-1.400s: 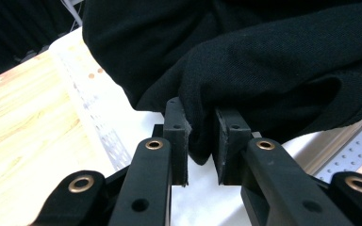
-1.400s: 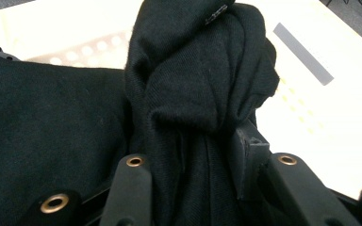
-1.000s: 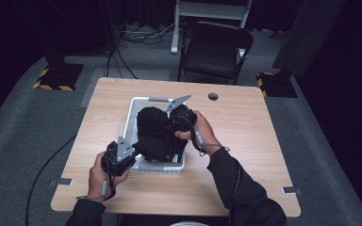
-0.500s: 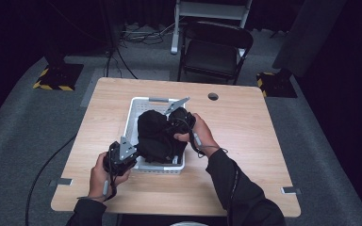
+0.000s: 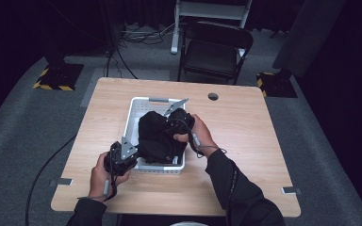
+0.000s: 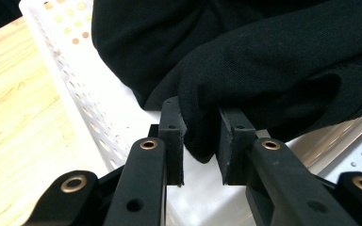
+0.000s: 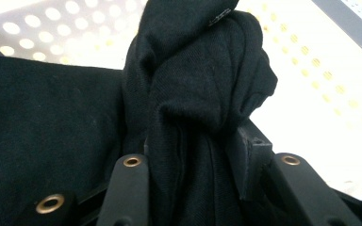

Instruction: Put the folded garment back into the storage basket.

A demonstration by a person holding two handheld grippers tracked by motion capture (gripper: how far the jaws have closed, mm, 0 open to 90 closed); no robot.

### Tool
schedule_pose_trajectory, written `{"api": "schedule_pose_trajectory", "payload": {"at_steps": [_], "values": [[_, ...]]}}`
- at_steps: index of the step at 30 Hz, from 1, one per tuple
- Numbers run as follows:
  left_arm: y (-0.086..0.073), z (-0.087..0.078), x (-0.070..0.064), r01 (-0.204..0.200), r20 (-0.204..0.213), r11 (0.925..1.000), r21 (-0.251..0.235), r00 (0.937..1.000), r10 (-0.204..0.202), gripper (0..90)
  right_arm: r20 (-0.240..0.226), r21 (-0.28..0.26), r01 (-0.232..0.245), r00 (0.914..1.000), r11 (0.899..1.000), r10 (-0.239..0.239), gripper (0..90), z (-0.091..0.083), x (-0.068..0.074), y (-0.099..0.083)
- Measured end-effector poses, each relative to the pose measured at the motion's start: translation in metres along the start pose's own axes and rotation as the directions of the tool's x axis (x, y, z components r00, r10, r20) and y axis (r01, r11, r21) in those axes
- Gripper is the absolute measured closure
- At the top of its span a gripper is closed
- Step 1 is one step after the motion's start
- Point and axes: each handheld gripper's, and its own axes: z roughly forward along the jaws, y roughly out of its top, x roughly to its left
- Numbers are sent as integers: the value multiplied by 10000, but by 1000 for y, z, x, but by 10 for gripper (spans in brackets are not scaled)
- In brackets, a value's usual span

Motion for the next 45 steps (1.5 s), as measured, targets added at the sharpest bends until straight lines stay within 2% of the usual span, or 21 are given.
{"api": "schedule_pose_trajectory", "payload": {"at_steps": [15, 20, 28, 32, 34, 38, 45], "values": [[1, -1, -1, -2, 144, 10000, -1, 9999, 2, 709, 454, 119, -38, 9990, 9999, 32, 590, 6, 1, 1], [1, -1, -1, -8, 251, 10000, 13, 9997, 8, 693, 401, 107, -194, 9990, 9998, 190, 534, 7, 1, 0], [2, -3, -2, 14, 376, 10000, -8, 9993, -14, 659, 767, 204, -190, 9969, 9996, 174, 415, 12, -1, -2], [2, -5, -1, 84, 537, 9999, -56, 9985, -81, 613, 1053, 243, -126, 9944, 9996, 99, 349, 13, 1, 0], [2, -6, -1, 82, 636, 9999, -94, 9979, -76, 605, 1062, 277, -65, 9943, 9996, 35, 309, 14, 1, 0], [4, -8, -3, -8, 875, 10000, -41, 9962, 12, 533, 1103, 346, -2, 9939, 9994, -37, 253, 16, 2, 1], [7, -11, -6, 65, 1051, 9999, -127, 9945, -51, 400, 1094, 317, 83, 9939, 9995, -117, 190, 16, 5, 2]]}}
